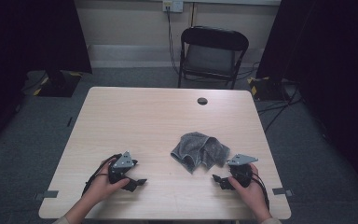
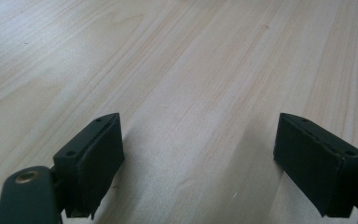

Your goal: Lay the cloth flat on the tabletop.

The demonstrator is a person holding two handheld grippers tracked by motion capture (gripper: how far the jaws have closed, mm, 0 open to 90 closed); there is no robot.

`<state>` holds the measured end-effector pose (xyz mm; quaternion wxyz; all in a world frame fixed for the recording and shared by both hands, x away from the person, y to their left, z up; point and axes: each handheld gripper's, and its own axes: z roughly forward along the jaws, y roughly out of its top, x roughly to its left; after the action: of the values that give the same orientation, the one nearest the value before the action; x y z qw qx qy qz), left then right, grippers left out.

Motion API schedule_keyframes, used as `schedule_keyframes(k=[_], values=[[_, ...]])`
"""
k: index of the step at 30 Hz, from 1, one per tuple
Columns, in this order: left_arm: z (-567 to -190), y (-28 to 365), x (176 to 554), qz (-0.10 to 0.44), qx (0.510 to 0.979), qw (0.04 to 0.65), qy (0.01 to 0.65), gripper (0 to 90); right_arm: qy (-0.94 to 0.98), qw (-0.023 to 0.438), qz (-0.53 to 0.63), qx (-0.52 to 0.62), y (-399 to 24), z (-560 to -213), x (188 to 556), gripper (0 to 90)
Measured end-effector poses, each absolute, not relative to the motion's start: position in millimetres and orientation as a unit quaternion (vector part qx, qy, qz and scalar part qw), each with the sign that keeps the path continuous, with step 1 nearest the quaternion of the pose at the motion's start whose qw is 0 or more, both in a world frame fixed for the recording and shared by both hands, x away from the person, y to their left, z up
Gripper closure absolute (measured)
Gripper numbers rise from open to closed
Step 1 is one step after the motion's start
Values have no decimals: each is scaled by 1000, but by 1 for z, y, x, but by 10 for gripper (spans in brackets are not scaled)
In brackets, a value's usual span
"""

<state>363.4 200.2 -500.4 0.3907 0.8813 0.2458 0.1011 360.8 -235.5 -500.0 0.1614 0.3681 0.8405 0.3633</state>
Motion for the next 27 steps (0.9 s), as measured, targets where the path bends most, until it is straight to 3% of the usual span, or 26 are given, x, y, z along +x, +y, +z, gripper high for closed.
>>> schedule_keyframes(k=[9,12,15,16,19,27], values=[[-501,199,363,104,881,388,251,144,840,161,364,369,-236,-500,361,125],[-502,193,365,107,880,374,272,25,840,161,364,369,-236,-500,361,125],[-501,192,364,110,877,373,281,17,840,160,364,369,-236,-500,361,126],[-501,191,364,113,876,377,281,35,839,159,365,370,-236,-500,361,130],[-498,182,365,98,876,393,263,248,837,155,369,372,-238,-500,360,136],[-495,150,377,78,880,407,234,311,818,154,384,399,-249,-494,361,205]])
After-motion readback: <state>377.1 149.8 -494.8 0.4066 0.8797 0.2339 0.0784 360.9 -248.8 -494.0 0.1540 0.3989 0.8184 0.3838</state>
